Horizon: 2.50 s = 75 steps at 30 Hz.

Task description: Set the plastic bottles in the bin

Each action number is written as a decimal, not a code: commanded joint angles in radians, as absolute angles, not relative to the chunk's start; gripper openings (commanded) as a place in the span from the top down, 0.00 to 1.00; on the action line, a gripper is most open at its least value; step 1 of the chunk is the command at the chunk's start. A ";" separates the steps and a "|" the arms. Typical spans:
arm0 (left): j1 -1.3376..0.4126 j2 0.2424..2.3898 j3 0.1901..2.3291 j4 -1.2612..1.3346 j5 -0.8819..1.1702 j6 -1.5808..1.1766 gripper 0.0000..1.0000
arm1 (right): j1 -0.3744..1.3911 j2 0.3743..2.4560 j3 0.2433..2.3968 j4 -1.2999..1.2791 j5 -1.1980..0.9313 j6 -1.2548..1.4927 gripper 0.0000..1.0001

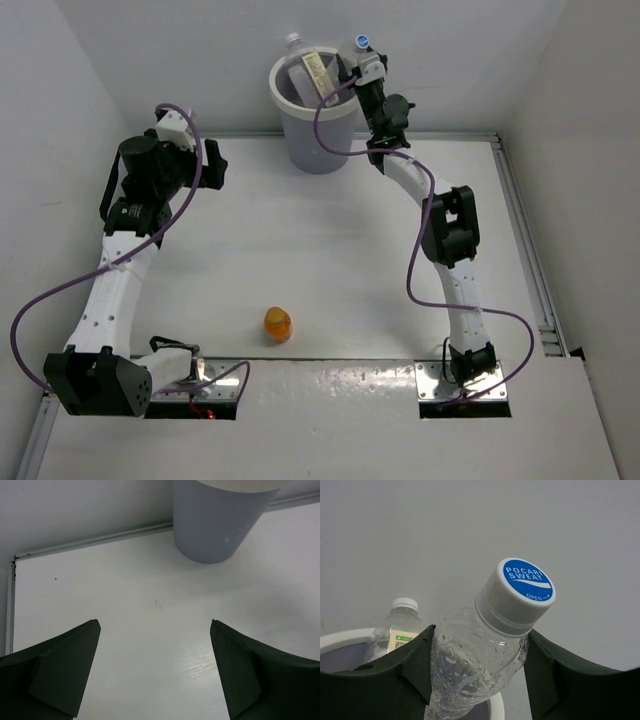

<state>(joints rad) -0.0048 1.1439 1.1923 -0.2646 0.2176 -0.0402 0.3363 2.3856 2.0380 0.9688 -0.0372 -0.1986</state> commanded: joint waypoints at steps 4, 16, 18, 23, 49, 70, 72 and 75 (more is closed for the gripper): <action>0.003 1.131 1.190 -0.308 0.279 -0.009 0.01 | 0.373 2.453 2.102 0.928 -0.149 -0.359 0.77; 0.003 1.091 1.161 -0.336 0.288 -0.009 0.01 | 0.376 2.421 2.118 0.786 -0.103 -0.410 0.60; 0.003 1.091 1.161 -0.347 0.299 -0.009 0.01 | 0.376 2.439 2.128 0.788 -0.088 -0.416 0.57; 0.003 1.101 1.180 -0.382 0.322 0.009 0.01 | 0.376 2.431 2.131 0.762 -0.081 -0.417 0.48; -0.176 1.055 1.076 -1.302 0.924 1.241 0.04 | 0.220 1.571 1.615 0.261 -0.308 0.328 0.00; -0.612 1.043 0.812 -0.915 0.654 1.077 0.12 | 0.087 1.086 1.091 -0.172 -0.367 0.308 0.00; -0.623 1.043 0.802 -0.888 0.641 1.062 0.14 | 0.086 1.085 1.094 -0.176 -0.370 0.308 0.00; -0.632 1.061 0.802 -0.867 0.630 1.052 0.17 | 0.078 1.088 1.088 -0.181 -0.377 0.307 0.00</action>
